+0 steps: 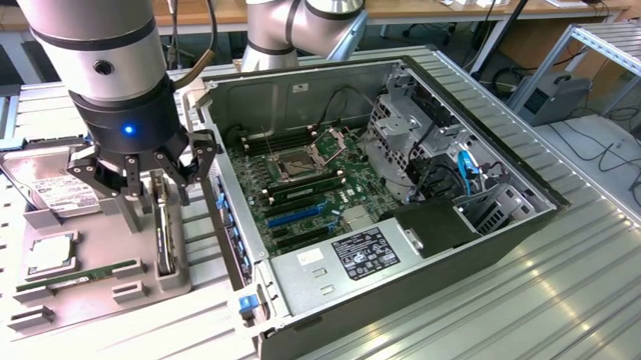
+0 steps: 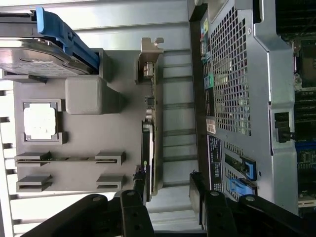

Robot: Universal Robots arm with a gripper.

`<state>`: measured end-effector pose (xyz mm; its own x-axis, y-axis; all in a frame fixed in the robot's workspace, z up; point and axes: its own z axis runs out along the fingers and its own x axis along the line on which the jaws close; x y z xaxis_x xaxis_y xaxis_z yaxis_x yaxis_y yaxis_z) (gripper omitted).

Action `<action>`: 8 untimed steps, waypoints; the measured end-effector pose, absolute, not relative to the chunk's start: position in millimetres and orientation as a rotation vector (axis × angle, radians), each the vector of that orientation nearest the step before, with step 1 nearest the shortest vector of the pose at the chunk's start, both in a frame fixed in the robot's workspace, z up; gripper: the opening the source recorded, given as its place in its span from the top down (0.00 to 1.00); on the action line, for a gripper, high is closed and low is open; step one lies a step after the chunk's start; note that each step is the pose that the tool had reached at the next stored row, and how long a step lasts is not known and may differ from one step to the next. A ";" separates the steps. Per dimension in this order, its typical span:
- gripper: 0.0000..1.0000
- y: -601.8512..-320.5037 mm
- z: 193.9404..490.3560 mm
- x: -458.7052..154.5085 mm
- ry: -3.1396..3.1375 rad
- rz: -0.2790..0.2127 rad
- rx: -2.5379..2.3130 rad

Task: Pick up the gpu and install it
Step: 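Pick up the gpu and move the gpu toward the slot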

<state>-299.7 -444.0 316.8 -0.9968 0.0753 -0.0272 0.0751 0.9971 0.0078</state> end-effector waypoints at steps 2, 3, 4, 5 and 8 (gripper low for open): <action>0.52 -442.6 316.1 -299.7 3.112 0.010 0.117; 0.52 -442.0 315.8 -299.7 3.112 0.010 0.117; 0.52 -441.3 315.5 -299.7 3.112 0.010 0.117; 0.52 -440.7 315.2 -299.7 3.112 0.010 0.117; 0.52 -438.7 314.2 -299.7 3.112 0.010 0.117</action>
